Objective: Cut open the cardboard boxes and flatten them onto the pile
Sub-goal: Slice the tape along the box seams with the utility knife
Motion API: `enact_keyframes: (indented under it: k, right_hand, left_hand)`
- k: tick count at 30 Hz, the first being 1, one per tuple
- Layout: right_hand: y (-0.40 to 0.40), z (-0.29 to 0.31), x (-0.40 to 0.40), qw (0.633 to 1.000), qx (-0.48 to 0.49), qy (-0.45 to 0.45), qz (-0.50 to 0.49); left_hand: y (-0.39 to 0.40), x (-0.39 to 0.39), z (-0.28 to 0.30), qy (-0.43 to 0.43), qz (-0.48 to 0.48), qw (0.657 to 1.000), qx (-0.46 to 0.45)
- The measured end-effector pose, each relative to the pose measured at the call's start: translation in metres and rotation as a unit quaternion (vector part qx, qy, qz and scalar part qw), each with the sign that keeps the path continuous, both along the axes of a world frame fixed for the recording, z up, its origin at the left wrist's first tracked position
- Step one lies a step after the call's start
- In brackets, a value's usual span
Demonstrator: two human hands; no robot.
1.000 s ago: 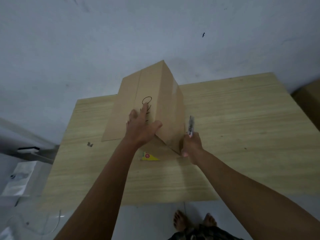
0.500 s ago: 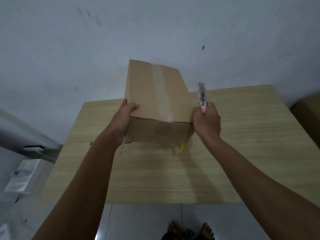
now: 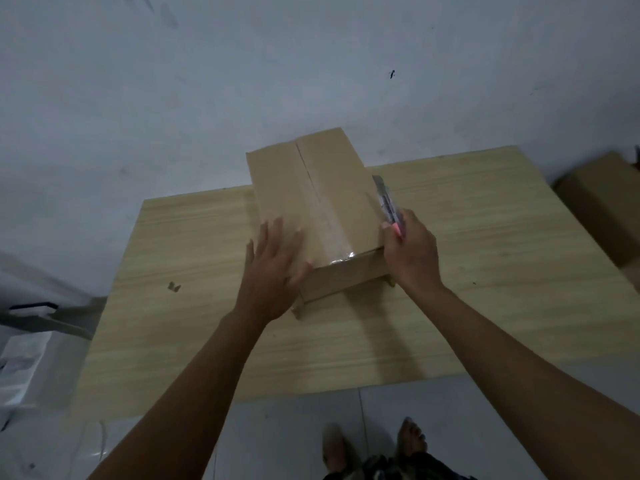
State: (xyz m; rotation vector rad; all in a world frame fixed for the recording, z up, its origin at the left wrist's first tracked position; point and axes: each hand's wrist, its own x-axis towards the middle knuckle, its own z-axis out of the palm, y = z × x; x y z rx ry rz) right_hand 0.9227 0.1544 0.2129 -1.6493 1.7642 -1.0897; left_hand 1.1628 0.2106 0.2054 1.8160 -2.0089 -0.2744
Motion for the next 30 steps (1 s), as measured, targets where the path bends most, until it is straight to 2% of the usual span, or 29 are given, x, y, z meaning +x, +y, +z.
enact_keyframes:
  k: [3,6,9,12,15,21,24,28,30]
  right_hand:
    - [0.025,-0.011,-0.007,0.997,-0.074,-0.008,-0.031]
    - [0.056,-0.014,-0.014,0.994,-0.075,-0.057,-0.055]
    - [0.079,-0.012,-0.017,0.991,-0.03,-0.113,-0.064]
    - [0.102,-0.014,-0.014,0.972,0.056,-0.227,0.009]
    - [0.124,-0.024,-0.01,0.956,0.102,-0.268,0.067]
    - [0.138,-0.03,-0.015,0.961,0.122,-0.234,0.086]
    - [0.14,-0.029,-0.017,0.965,0.116,-0.226,0.065]
    - [0.13,-0.022,-0.022,0.996,0.02,-0.08,0.038]
    - [0.118,-0.019,-0.021,0.998,0.017,-0.018,0.049]
  left_hand:
    - [-0.006,0.01,-0.001,-0.099,-0.077,0.992,-0.021]
    - [-0.013,0.02,-0.004,-0.117,-0.114,0.985,-0.052]
    - [-0.016,0.021,-0.005,-0.115,-0.133,0.983,-0.058]
    - [-0.018,0.015,-0.005,-0.123,-0.136,0.981,-0.058]
    - [-0.019,0.005,-0.005,-0.113,-0.13,0.983,-0.056]
    - [-0.025,-0.004,-0.008,-0.123,-0.151,0.98,-0.036]
    - [-0.026,-0.008,-0.011,-0.132,-0.15,0.979,-0.032]
    - [-0.025,-0.009,-0.017,-0.122,-0.155,0.98,-0.008]
    - [-0.022,-0.002,-0.028,-0.115,-0.154,0.981,0.019]
